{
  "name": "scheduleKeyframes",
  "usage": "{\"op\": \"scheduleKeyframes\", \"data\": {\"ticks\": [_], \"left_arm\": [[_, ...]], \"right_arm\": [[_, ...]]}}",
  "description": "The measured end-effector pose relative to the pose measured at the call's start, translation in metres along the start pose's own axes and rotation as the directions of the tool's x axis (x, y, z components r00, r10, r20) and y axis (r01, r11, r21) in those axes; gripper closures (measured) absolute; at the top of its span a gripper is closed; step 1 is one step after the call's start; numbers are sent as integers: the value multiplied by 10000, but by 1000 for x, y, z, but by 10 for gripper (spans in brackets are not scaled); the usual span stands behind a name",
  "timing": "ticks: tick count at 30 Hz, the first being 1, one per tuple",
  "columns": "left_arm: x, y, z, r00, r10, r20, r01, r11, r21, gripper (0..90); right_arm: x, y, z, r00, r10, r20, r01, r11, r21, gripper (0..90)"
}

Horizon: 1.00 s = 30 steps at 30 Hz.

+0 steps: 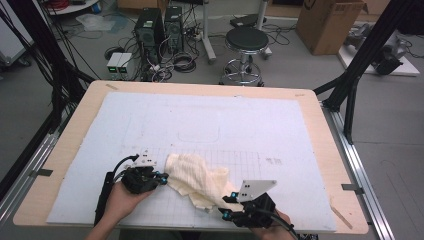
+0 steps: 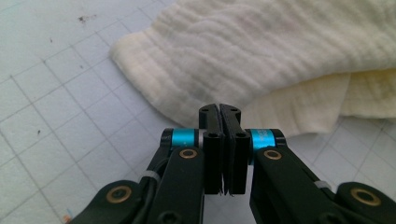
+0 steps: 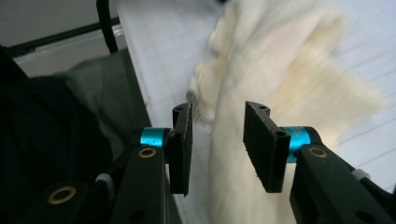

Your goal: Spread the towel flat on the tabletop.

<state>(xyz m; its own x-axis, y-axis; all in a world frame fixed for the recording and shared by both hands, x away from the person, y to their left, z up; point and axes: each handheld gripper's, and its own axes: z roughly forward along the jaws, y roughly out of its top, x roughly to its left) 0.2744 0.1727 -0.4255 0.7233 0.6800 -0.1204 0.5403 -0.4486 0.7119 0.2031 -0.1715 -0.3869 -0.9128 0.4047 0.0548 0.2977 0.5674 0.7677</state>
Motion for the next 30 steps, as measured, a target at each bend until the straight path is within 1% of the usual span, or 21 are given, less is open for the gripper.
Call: {"op": "scheduleKeyframes", "data": {"ticks": [3, 5, 6, 7, 8, 9, 11, 12, 15, 17, 18, 19, 21, 22, 24, 26, 27, 30], "left_arm": [[2, 3, -2, 9999, -152, 36, 153, 9995, -289, 830], [5, 5, -2, 9998, -210, -20, 209, 9990, -400, 774], [7, 7, -1, 9996, -277, -42, 275, 9985, -479, 743], [8, 8, 0, 9993, -358, -133, 349, 9974, -623, 714], [10, 10, 2, 9988, -419, -242, 401, 9966, -713, 687], [11, 10, 4, 9984, -474, -292, 450, 9958, -802, 650], [14, 12, 8, 9970, -685, -356, 654, 9945, -817, 602], [16, 12, 10, 9969, -683, -385, 653, 9951, -745, 589], [17, 15, 16, 9964, -702, -482, 674, 9960, -579, 578], [17, 17, 19, 9970, -497, -588, 479, 9984, -306, 574], [17, 18, 20, 9968, -528, -601, 512, 9983, -288, 576], [17, 18, 22, 9966, -460, -683, 448, 9988, -189, 578], [16, 18, 26, 9969, -373, -696, 375, 9993, 17, 601], [16, 17, 28, 9969, -298, -722, 309, 9994, 136, 616], [14, 17, 28, 9955, -164, -932, 173, 9998, 91, 643], [14, 17, 28, 9951, -123, -985, 137, 9998, 126, 669], [14, 17, 28, 9950, -141, -985, 150, 9998, 91, 681], [14, 17, 29, 9947, -125, -1024, 135, 9999, 84, 724]], "right_arm": [[-10, 13, -10, 9993, -93, 367, 104, 9995, -286, 606], [-19, 19, -13, 9984, -62, 560, 86, 9991, -419, 606], [-25, 21, -13, 9972, -68, 742, 101, 9989, -449, 606], [-31, 22, -12, 9961, 32, 885, 10, 9989, -473, 606], [-39, 22, -9, 9958, 94, 914, -37, 9980, -629, 604], [-46, 22, -5, 9951, 255, 951, -186, 9972, -723, 597], [-57, 19, 5, 9945, 374, 979, -296, 9963, -801, 578], [-63, 17, 10, 9941, 475, 972, -401, 9962, -774, 573], [-78, 11, 24, 9932, 806, 836, -760, 9955, -564, 543], [-84, 9, 29, 9934, 918, 692, -886, 9949, -486, 515], [-89, 8, 32, 9930, 968, 674, -946, 9949, -348, 511], [-91, 8, 34, 9923, 1061, 636, -1046, 9941, -274, 504], [-99, 6, 38, 9897, 1388, 357, -1381, 9902, -199, 503], [-101, 5, 41, 9890, 1458, 247, -1454, 9892, -174, 506], [-105, 4, 45, 9875, 1575, -45, -1575, 9875, -22, 537], [-107, 3, 49, 9844, 1740, -249, -1738, 9847, 113, 592], [-107, 3, 50, 9842, 1734, -356, -1728, 9848, 178, 632], [-107, 3, 53, 9844, 1689, -490, -1676, 9854, 299, 746]]}}
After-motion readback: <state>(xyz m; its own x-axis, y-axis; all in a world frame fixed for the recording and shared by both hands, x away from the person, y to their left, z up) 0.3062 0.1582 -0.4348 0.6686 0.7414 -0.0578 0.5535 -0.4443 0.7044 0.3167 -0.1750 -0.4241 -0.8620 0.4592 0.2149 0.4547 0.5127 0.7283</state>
